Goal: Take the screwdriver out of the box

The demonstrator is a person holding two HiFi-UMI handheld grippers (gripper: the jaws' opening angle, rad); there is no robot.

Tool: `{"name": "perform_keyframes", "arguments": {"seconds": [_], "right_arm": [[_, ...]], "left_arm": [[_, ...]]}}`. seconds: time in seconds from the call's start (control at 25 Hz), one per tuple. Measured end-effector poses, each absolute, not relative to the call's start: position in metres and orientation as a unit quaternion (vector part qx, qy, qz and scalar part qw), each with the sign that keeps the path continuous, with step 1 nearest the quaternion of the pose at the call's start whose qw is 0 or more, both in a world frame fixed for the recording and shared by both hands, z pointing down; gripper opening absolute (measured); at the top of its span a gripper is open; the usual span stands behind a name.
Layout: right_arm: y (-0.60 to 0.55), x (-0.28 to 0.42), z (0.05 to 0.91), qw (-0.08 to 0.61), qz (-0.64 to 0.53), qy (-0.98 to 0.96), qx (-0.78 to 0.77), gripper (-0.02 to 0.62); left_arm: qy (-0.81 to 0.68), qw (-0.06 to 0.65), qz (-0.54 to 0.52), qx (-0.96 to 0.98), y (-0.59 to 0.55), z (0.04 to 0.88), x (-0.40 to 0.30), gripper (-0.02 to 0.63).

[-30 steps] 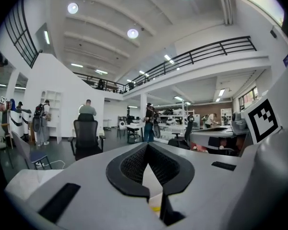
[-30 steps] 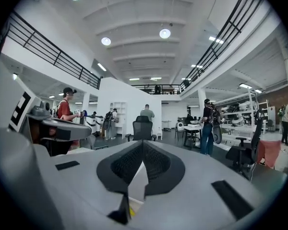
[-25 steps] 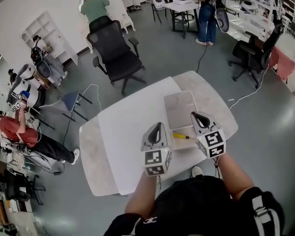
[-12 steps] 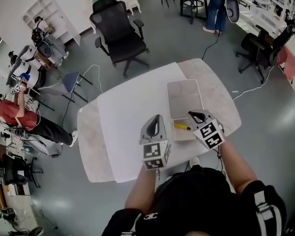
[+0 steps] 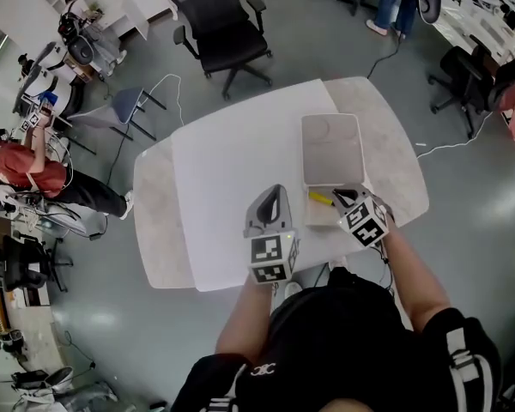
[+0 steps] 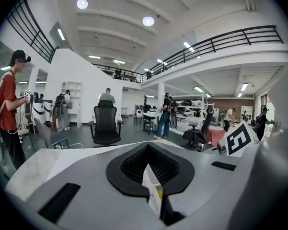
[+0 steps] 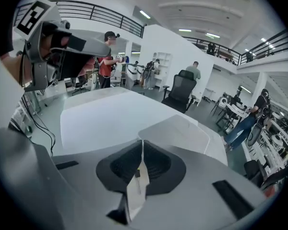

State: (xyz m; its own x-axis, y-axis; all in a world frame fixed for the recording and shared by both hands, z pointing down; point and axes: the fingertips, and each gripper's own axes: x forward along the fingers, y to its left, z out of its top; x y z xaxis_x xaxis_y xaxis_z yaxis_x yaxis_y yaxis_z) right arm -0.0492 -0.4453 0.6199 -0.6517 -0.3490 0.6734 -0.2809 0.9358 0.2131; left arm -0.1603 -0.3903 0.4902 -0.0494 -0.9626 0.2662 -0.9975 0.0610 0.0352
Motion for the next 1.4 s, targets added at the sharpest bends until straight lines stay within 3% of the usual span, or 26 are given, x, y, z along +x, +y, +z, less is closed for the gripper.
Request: {"name": "perform_keyframes", "arguments": {"seconds": [0.76,1.4], "right_arm": [[-0.448,-0.06,0.723,0.507,-0.02,-0.859,0.065,0.041],[-0.454,-0.078,0.76,0.552,-0.02,-0.832,0.049,0.041]], "left_arm": [[-0.77,0.139,0.107,0.613,-0.385,0.507,-0.184,0.014],[-0.791,0.159,0.116,0.58,-0.363,0.514,-0.207,0.014]]}}
